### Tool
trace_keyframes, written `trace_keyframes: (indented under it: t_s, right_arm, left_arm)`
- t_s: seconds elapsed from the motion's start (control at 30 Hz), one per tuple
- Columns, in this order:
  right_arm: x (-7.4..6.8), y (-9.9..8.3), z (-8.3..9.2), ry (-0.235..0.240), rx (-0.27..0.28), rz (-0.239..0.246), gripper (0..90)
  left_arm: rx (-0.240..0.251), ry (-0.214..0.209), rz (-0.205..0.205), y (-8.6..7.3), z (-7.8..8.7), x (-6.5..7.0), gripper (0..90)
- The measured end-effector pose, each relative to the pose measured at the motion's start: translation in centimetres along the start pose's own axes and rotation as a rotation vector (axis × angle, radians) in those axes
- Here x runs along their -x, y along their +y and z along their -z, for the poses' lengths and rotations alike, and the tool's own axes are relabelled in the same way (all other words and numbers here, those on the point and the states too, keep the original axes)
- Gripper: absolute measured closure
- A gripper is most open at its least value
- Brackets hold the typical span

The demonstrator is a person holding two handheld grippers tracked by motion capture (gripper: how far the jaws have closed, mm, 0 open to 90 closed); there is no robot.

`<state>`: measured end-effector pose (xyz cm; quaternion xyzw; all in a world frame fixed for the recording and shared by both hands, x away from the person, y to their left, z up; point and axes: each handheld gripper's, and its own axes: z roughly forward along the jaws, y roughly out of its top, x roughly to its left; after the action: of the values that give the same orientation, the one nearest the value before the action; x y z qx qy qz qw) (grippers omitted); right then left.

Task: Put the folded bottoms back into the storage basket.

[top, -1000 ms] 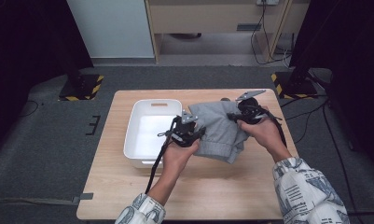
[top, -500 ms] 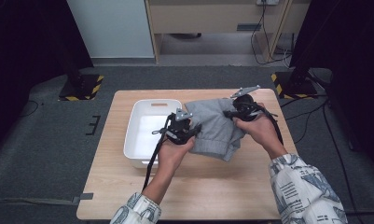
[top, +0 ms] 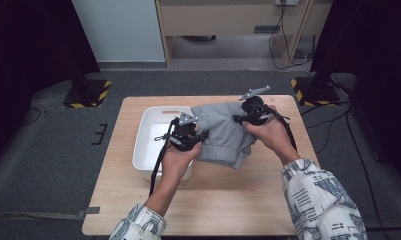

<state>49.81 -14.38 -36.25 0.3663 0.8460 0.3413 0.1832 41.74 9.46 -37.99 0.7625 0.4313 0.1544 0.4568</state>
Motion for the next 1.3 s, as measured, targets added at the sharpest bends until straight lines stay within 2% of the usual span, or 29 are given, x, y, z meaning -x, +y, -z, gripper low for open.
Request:
trace_keyframes:
  t_s: [0.33, 0.83, 1.3]
  right_arm:
    - [-0.7, 1.4, -0.6, 0.002, -0.002, 0.012, 73.2]
    - [-1.6, 2.7, -1.1, 0.009, 0.008, 0.016, 73.2]
    - [-2.8, 4.0, -2.0, 0.027, 0.022, 0.014, 73.1]
  left_arm:
    - [0.011, 0.002, 0.015, 0.1, 0.8, -1.2, 82.2]
    - [0.016, 0.019, 0.009, 0.6, 1.9, -2.2, 82.3]
    - [0.018, 0.035, 0.012, 0.3, 3.2, -3.9, 82.2]
